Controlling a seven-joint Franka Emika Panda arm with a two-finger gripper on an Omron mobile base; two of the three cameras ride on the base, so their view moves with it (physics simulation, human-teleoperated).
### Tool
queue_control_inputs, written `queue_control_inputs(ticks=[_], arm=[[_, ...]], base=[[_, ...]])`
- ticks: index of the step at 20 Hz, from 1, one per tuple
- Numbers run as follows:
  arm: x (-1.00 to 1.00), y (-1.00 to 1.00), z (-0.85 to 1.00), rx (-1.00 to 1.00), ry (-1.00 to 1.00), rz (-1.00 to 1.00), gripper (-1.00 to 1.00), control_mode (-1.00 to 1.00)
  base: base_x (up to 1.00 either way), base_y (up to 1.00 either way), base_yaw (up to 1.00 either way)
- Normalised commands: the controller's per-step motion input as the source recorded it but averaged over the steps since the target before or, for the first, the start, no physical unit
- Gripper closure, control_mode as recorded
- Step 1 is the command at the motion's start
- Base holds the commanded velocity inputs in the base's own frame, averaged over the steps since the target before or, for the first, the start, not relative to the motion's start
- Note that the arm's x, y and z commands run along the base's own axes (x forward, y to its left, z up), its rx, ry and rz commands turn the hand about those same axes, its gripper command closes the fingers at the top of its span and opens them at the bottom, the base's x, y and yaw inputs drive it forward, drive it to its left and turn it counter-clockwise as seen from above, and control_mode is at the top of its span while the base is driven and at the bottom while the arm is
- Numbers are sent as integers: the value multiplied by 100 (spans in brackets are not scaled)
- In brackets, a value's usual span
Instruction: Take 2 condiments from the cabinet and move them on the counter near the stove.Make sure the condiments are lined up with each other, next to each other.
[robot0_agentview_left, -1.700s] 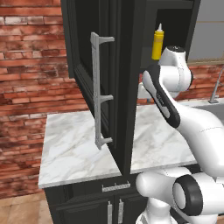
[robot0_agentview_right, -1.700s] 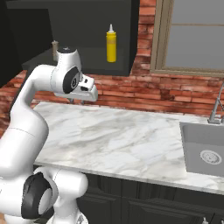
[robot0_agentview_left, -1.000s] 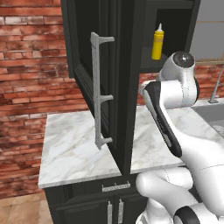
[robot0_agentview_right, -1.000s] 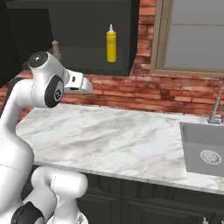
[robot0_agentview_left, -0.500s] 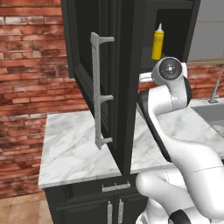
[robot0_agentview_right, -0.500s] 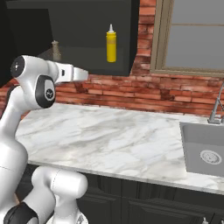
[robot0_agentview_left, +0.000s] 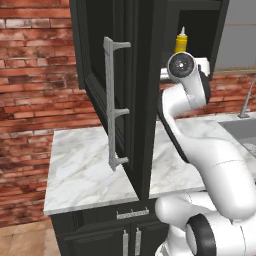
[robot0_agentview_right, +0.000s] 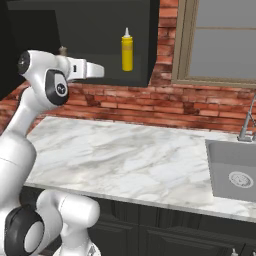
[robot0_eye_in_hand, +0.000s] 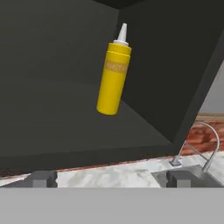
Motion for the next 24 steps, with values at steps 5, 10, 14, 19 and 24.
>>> queue_control_inputs(ticks=[5, 10, 14, 19, 24], arm=[[35, -9, 3, 1, 9, -7, -100, -100], [32, -20, 0, 7, 7, -5, -100, -100], [24, -22, 0, 8, 0, -3, -100, -100], [28, -16, 0, 9, -6, -3, -100, -100], [24, -17, 0, 10, -2, -3, -100, -100]], base=[[0, 0, 0], [0, 0, 0], [0, 0, 0], [0, 0, 0], [0, 0, 0]])
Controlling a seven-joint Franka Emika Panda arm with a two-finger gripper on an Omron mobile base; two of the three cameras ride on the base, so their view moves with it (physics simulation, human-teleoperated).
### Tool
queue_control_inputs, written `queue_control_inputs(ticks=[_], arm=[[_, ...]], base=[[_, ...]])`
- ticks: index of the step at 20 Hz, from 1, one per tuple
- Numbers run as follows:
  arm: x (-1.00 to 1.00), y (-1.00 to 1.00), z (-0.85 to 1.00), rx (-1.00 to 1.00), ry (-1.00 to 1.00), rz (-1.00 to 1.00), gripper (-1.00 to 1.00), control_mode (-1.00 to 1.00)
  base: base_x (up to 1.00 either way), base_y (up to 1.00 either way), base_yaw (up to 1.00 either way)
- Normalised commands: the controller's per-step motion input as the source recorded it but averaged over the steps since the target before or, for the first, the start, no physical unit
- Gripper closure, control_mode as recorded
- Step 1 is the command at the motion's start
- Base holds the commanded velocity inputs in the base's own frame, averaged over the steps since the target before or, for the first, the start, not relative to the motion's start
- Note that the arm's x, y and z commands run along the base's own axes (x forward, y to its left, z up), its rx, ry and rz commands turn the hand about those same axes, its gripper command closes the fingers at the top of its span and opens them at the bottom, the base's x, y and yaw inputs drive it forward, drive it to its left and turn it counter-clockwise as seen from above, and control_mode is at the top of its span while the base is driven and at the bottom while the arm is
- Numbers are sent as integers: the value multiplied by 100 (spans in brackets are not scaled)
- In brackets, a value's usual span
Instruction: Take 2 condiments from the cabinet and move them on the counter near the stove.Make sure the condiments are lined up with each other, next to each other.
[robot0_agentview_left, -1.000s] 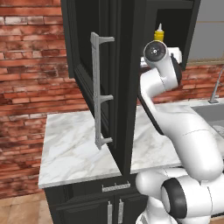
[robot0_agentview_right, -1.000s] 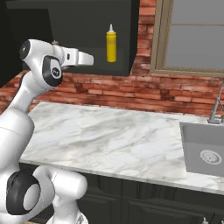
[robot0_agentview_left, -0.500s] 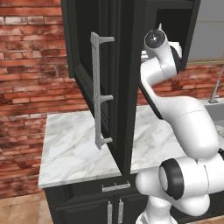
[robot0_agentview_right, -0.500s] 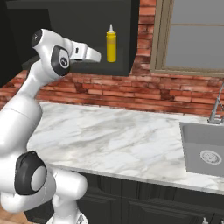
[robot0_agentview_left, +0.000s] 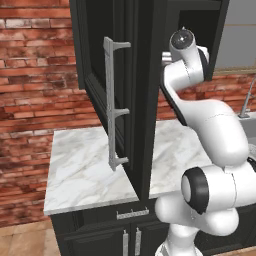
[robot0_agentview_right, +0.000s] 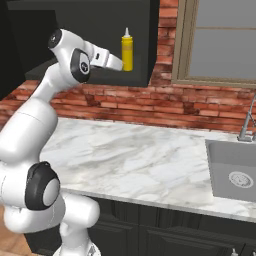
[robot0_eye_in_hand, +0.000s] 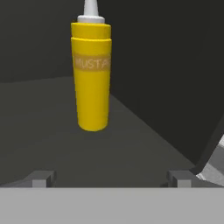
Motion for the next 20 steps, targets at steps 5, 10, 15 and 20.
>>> queue_control_inputs(ticks=[5, 10, 15, 20], arm=[[26, -16, 0, 9, 0, -2, -100, -100], [40, -9, 0, 8, 0, 0, -100, -100], [33, 0, 0, 0, 0, 0, -100, -100], [31, 0, 0, 0, 0, 0, -100, -100]], base=[[0, 0, 0], [0, 0, 0], [0, 0, 0], [0, 0, 0]])
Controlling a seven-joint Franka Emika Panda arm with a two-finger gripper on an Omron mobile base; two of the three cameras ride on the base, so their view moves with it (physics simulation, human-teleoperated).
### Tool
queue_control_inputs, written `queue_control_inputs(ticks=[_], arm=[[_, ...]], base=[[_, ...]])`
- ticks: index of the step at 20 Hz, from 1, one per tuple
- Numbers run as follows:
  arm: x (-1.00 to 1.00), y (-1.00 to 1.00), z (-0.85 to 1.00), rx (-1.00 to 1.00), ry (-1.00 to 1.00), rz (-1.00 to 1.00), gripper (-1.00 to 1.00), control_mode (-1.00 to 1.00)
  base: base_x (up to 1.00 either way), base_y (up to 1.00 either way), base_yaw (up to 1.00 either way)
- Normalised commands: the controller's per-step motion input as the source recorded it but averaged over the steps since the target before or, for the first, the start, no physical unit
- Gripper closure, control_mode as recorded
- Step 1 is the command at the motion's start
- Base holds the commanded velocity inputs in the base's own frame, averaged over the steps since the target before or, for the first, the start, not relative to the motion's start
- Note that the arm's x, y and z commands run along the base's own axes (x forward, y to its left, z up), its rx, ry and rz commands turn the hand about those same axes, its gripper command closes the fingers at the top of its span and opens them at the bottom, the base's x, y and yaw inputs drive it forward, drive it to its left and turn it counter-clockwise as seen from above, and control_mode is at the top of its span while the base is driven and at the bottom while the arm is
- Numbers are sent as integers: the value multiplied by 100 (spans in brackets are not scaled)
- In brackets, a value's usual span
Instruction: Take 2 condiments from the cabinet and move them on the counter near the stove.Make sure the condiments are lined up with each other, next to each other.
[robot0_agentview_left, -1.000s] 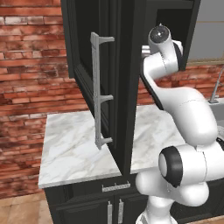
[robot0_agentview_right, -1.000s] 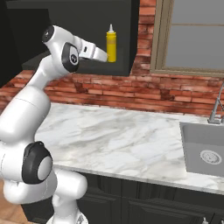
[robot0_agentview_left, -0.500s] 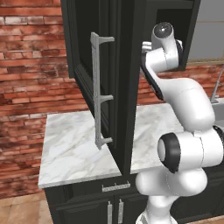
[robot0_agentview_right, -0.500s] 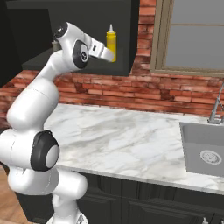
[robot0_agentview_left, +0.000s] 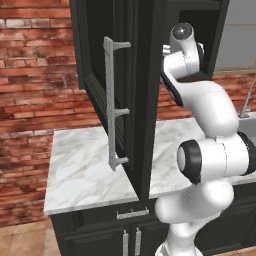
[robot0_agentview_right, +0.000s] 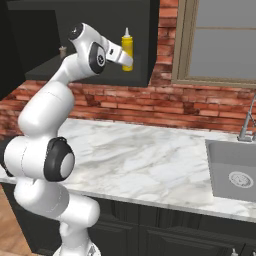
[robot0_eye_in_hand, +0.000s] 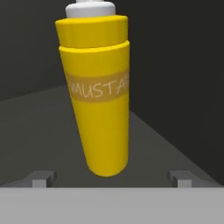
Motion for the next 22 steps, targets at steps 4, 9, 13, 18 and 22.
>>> queue_control_inputs(ticks=[4, 9, 13, 18, 22], arm=[[33, -4, 0, 0, 0, 0, -100, -100], [26, -4, 0, 0, 0, 0, -100, -100], [21, -4, 0, 0, 0, 0, -100, -100], [12, -1, 0, 0, 0, 0, -100, -100], [2, -5, 0, 0, 0, 0, -100, -100]], base=[[0, 0, 0], [0, 0, 0], [0, 0, 0], [0, 0, 0], [0, 0, 0]])
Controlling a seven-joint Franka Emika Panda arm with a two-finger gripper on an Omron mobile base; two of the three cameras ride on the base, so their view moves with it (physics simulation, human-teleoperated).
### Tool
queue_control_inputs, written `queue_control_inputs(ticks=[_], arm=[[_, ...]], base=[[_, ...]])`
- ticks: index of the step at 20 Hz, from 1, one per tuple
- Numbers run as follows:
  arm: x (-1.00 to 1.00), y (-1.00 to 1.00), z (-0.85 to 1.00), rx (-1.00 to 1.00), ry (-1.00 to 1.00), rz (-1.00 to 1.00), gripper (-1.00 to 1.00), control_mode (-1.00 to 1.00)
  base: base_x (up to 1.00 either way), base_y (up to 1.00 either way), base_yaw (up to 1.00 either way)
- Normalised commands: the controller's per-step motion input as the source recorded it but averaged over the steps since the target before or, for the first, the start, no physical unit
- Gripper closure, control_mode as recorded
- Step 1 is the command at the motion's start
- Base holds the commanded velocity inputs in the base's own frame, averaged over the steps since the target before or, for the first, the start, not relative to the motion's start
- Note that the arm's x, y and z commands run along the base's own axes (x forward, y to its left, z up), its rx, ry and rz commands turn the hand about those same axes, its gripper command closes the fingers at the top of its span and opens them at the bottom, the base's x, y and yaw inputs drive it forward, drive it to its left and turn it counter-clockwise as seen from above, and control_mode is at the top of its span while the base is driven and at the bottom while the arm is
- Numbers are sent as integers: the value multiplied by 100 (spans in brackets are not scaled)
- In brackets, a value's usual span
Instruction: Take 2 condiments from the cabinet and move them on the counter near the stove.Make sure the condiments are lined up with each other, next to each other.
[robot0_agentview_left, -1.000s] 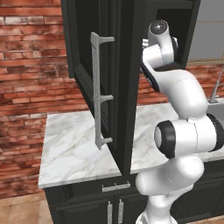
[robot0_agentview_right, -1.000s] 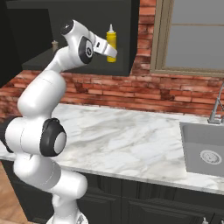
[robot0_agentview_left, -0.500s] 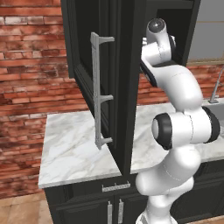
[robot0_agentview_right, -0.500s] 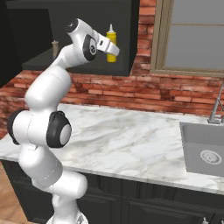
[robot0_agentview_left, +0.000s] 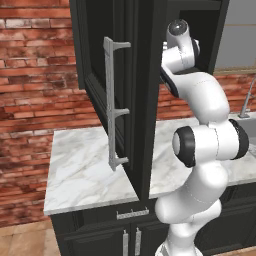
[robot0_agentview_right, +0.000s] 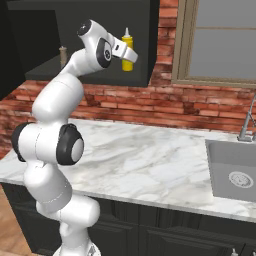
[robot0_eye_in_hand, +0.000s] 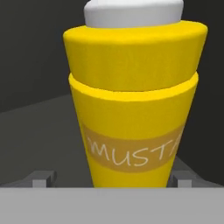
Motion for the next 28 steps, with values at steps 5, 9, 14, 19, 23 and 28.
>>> queue_control_inputs(ticks=[5, 9, 14, 19, 23, 28], arm=[[0, -7, 0, 0, 0, 0, 100, -100], [0, -10, -9, 0, -4, 0, 100, -100], [7, -5, -15, 0, -1, 0, 100, -100], [-10, -1, 0, 0, 0, 1, 100, -100], [-79, 0, 0, 0, -2, 9, 100, -100], [-100, 0, 0, 0, -10, 14, 100, -100]], base=[[0, 0, 0], [0, 0, 0], [0, 0, 0], [0, 0, 0], [0, 0, 0], [0, 0, 0]])
